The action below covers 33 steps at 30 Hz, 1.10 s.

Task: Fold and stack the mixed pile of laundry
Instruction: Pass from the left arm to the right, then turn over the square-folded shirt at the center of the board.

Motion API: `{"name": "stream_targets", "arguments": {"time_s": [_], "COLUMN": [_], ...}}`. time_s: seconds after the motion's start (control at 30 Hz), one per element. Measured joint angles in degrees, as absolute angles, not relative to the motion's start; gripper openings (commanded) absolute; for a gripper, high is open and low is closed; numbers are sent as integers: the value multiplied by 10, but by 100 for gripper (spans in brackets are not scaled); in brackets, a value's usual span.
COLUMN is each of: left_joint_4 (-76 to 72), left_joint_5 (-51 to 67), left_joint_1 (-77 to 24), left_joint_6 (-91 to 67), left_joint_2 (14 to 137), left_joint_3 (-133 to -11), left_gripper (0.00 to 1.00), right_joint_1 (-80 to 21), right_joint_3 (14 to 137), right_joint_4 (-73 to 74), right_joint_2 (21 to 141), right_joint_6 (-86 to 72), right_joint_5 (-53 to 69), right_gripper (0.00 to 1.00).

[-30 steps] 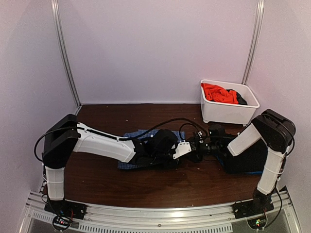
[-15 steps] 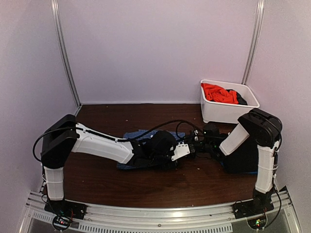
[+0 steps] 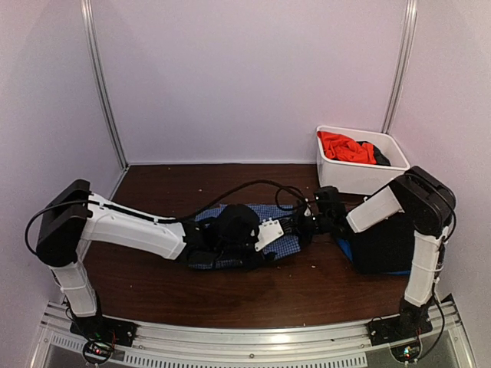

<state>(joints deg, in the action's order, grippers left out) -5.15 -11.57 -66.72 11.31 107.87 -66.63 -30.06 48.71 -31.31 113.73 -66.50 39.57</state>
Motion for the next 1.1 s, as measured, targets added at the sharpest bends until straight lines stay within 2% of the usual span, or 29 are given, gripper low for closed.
{"name": "stream_targets", "arguments": {"time_s": [0.07,0.17,0.33,0.43,0.63,0.73,0.83,1.1], "left_joint_4": [-52,-60,-68,-57,-5,29,65,168], "left_joint_5": [-124,-135,-154,-170,-188,-200,-212,-227], "left_joint_1": [-664,-647,-590,-557,-488,-462,-440,-404], "left_joint_6": [89,44,-32,-69,-137,-166,-196,-267], "left_joint_2": [1034,967,884,846,740,691,648,583], "left_joint_3": [-630,-581,-511,-480,-433,-427,-423,-408], "left_gripper": [89,97,98,98,97,98,98,98], "right_joint_1": [-295,-284,-266,-260,-275,-312,-369,-511], "right_joint_3": [509,547,626,723,1030,1168,1253,1276], "right_joint_4": [-234,-126,64,213,453,529,574,624], "right_joint_2": [1105,1066,1026,1013,1016,1051,1120,1400], "right_joint_6": [-607,-517,-376,-285,-130,-78,-46,-16], "right_joint_5": [383,359,290,220,59,-25,-88,-145], "right_gripper": [0,0,0,0,0,0,0,0]}}
